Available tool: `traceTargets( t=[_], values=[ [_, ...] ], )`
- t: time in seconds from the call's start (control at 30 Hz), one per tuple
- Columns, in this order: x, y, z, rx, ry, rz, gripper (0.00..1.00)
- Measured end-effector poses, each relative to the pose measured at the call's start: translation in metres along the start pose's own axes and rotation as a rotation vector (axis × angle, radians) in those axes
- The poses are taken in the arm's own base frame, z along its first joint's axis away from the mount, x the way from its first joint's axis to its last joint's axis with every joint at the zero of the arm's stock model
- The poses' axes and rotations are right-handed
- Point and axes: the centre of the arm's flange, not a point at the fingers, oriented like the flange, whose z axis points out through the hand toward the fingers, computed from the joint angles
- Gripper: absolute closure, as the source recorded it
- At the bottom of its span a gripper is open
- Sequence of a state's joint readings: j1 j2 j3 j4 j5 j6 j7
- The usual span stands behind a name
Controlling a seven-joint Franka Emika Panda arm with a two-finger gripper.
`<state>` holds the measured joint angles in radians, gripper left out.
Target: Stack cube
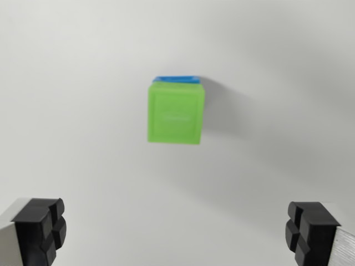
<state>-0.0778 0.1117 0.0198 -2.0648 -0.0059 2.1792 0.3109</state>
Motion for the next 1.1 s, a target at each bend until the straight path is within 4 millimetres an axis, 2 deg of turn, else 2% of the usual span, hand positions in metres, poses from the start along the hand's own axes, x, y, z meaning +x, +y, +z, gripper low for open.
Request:
traceTargets(
  t=[0.53, 0.77, 1.1],
  values=[
    [0.001, 0.0, -0.055, -0.001, 0.0, -0.001, 0.0],
    [0.001, 0.0, -0.072, -0.001, 0.0, -0.001, 0.0],
    [0.001, 0.0, -0.086, -0.002, 0.0, -0.001, 0.0]
  ],
)
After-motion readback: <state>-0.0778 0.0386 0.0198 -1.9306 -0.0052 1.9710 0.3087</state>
